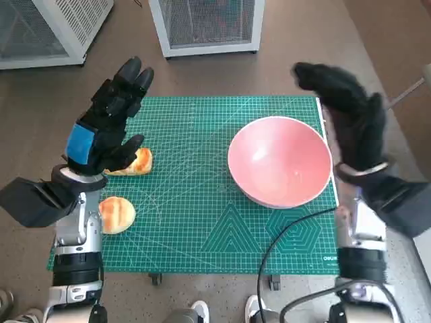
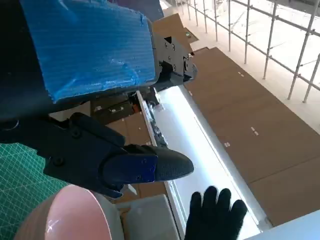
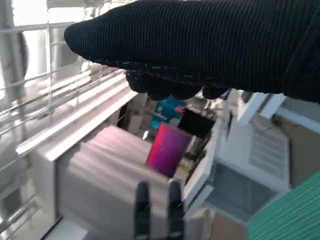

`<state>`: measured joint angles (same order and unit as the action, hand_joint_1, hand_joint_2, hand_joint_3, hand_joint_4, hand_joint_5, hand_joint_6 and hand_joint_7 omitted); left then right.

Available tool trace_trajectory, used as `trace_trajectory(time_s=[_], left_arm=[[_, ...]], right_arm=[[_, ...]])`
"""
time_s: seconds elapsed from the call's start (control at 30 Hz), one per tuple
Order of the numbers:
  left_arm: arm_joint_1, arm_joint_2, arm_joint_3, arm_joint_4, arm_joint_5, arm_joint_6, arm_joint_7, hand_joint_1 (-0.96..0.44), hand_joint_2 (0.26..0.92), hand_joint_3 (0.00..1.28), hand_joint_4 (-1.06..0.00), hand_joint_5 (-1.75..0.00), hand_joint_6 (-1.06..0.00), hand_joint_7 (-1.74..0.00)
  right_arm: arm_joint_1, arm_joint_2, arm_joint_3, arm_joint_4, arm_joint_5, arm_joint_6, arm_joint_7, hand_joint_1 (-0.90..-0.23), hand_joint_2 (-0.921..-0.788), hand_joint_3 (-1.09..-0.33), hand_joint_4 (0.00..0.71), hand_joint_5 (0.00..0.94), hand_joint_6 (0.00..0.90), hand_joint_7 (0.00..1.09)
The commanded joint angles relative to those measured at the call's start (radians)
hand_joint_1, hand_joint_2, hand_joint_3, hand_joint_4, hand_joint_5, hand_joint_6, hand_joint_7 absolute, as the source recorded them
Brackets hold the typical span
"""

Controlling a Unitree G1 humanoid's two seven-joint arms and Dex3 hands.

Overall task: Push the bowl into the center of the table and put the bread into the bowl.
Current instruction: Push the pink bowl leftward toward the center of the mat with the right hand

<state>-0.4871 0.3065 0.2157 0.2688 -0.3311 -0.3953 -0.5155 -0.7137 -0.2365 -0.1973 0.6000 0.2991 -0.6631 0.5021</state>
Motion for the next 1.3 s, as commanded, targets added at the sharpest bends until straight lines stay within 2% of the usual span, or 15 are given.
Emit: trace_trajectory(time_s=[0.03, 0.2, 0.3, 0.53, 0.87, 1.1, 1.3], left_arm=[[-0.011, 0.005, 0.005, 0.010, 0.005, -0.011, 0.003, -0.69, 0.921, 0.42, -0.23, 0.00, -0.24, -0.01], [-0.006, 0.006, 0.005, 0.006, 0.010, -0.015, 0.007, -0.69, 0.921, 0.42, -0.23, 0.00, -0.24, -0.01], [-0.006, 0.005, 0.005, 0.007, 0.013, -0.017, 0.008, -0.69, 0.921, 0.42, -0.23, 0.00, -0.24, -0.01], [0.000, 0.004, 0.005, -0.001, 0.011, -0.014, 0.010, -0.69, 0.921, 0.42, -0.23, 0.00, -0.24, -0.01], [0.005, 0.007, 0.008, -0.011, 0.009, -0.009, 0.017, -0.69, 0.921, 0.42, -0.23, 0.00, -0.24, -0.01], [0.010, 0.010, 0.010, -0.022, 0.006, 0.001, 0.017, -0.69, 0.921, 0.42, -0.23, 0.00, -0.24, -0.01], [0.015, 0.014, 0.012, -0.031, 0.006, 0.007, 0.018, -0.68, 0.921, 0.42, -0.22, 0.00, -0.24, -0.01]], right_arm=[[-0.056, -0.043, -0.063, 0.219, -0.014, -0.052, -0.050, -0.668, -0.921, -0.746, 0.191, 0.001, 0.068, 0.38], [-0.108, -0.063, -0.105, 0.378, -0.025, -0.062, -0.127, -0.651, -0.921, -0.771, 0.184, 0.001, 0.092, 0.32], [-0.133, -0.072, -0.127, 0.463, -0.022, -0.044, -0.170, -0.626, -0.921, -0.818, 0.175, 0.000, 0.078, 0.29], [-0.163, -0.085, -0.156, 0.591, -0.025, 0.004, -0.217, -0.606, -0.921, -0.861, 0.150, 0.000, 0.067, 0.28], [-0.146, -0.081, -0.137, 0.670, -0.083, 0.077, -0.279, -0.591, -0.921, -0.902, 0.134, 0.000, 0.086, 0.28], [-0.129, -0.057, -0.125, 0.695, -0.117, 0.138, -0.304, -0.571, -0.921, -0.921, 0.122, 0.001, 0.081, 0.26], [-0.123, -0.030, -0.121, 0.705, -0.131, 0.184, -0.317, -0.600, -0.921, -0.898, 0.127, 0.003, 0.086, 0.25]])
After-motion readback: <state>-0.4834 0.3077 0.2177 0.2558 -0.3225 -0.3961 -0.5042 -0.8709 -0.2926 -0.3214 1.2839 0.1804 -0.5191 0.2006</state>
